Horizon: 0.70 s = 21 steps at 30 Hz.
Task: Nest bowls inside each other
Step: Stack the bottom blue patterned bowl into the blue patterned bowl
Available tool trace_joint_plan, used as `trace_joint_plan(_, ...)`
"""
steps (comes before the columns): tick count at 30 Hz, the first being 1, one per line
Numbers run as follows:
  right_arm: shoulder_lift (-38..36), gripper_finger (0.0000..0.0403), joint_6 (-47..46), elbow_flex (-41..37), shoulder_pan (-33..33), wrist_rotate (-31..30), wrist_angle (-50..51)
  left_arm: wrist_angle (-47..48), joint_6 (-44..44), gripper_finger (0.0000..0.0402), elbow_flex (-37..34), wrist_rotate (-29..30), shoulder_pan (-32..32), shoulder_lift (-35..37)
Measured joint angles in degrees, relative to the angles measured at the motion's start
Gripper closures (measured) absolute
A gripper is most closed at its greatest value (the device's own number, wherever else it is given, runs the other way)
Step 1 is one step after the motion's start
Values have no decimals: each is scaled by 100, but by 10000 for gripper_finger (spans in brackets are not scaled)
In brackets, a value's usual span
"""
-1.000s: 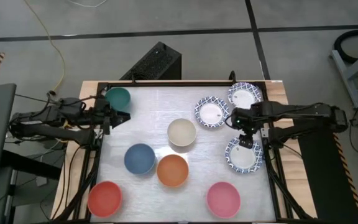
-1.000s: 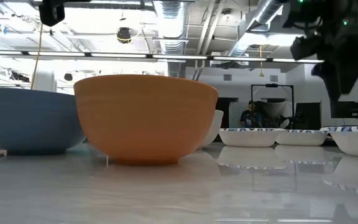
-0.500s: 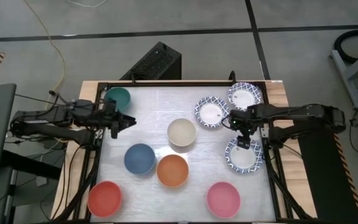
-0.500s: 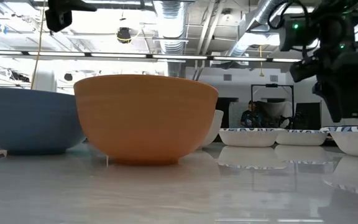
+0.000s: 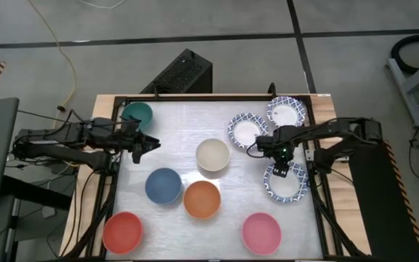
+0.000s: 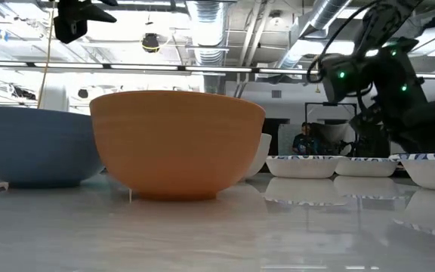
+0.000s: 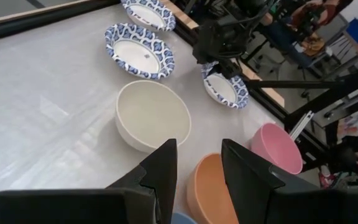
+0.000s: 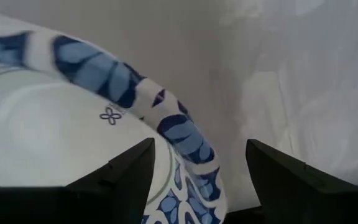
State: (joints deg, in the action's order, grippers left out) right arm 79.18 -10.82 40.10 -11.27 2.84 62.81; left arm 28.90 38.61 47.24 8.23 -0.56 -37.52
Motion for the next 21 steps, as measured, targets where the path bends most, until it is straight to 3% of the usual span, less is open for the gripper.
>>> trace_joint_plan(4, 186, 184, 15, 20, 2, 1, 6, 77, 2, 287, -2, 4, 0, 2)
trace_joint_plan(11, -78, 373, -116, 100, 2, 155, -28, 125, 4, 287, -2, 10, 0, 1)
trace_joint_plan(21, -981, 396, -1318, 447, -303, 523, 191, 123, 15, 287, -2, 133, 0, 2)
